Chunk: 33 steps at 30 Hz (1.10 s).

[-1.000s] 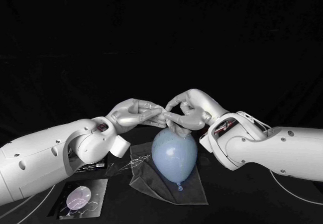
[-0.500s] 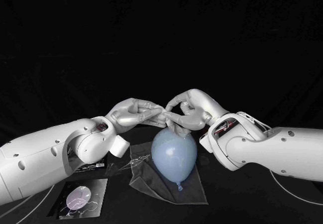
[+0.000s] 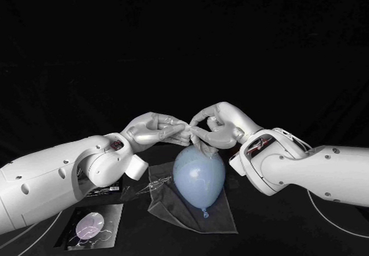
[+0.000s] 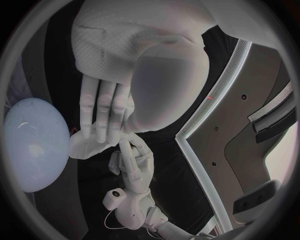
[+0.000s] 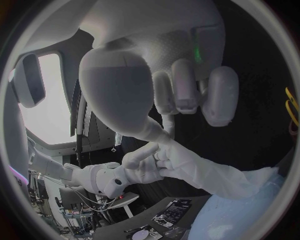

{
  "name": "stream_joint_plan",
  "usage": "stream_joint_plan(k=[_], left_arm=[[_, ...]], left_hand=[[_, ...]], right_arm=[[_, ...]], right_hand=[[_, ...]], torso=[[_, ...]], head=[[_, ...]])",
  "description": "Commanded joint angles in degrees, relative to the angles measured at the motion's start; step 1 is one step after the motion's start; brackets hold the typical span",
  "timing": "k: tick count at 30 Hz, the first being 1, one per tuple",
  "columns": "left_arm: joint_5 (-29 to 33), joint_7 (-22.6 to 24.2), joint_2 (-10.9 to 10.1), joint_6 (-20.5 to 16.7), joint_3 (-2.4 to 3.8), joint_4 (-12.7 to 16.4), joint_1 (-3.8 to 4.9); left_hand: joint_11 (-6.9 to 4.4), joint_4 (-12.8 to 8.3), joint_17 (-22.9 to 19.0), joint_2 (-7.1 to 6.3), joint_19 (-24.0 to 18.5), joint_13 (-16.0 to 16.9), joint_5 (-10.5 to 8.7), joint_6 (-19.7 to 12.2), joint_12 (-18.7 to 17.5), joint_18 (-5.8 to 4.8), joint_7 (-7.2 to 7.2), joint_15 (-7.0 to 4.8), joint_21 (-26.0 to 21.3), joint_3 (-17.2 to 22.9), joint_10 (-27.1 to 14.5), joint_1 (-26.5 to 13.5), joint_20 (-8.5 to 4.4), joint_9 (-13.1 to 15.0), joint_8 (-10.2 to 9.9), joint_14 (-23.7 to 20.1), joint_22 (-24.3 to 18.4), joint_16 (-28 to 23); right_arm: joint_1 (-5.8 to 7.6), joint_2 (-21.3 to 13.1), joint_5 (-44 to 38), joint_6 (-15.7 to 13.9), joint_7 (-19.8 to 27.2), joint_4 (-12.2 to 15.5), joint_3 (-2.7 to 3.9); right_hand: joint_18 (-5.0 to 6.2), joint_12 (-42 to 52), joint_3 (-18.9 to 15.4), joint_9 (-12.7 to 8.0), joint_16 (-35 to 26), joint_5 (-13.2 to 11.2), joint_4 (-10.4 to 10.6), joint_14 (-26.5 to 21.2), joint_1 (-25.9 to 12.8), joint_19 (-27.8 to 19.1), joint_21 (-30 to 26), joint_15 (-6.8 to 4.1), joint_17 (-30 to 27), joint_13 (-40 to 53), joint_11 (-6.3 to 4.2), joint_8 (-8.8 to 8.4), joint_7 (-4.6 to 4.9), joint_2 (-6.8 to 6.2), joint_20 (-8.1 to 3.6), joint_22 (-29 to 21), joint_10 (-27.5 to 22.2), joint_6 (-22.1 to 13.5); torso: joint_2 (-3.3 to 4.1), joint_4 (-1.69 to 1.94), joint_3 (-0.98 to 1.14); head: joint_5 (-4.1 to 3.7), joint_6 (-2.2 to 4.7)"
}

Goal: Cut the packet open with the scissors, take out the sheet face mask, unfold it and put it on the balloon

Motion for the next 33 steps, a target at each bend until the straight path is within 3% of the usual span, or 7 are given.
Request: stream_joint_plan(k=[1,33], left_arm=[[-0.2,0.31,-0.06,-0.21,0.06,0.09,0.03],[-0.19,0.1,-0.44,-0.16,0.05,-0.23,-0.01]], left_hand=[[-0.01,-0.06,0.1,-0.1,0.34,-0.05,0.2,0.38,0.1,1.04,0.02,0.0,0.39,0.48,0.27,0.45,0.04,0.17,0.22,0.54,0.1,0.2],[-0.12,-0.39,0.38,-0.17,0.47,-0.04,0.19,0.61,0.14,1.07,-0.1,-0.09,0.6,1.11,0.54,0.16,-0.03,0.46,0.42,0.67,0.2,0.28]], right_arm=[[0.03,-0.39,2.63,1.08,2.01,0.17,0.05],[0.14,-2.16,7.11,-0.15,4.37,-0.13,0.2]], right_hand=[[-0.03,-0.34,0.45,0.56,0.22,0.07,-0.03,5.99,-0.1,-0.32,-0.13,0.15,15.05,13.26,0.19,0.54,0.12,0.44,0.15,10.52,4.95,-0.13],[0.01,-1.16,2.67,0.78,0.22,0.09,-0.86,5.99,-0.59,-0.44,-0.27,0.3,15.05,12.88,0.38,0.96,0.35,0.77,0.29,10.48,4.67,-0.78]], torso=[[0.04,-0.01,-0.01],[0.04,0.02,0.01]], head=[[0.02,-0.05],[-0.04,0.31]])
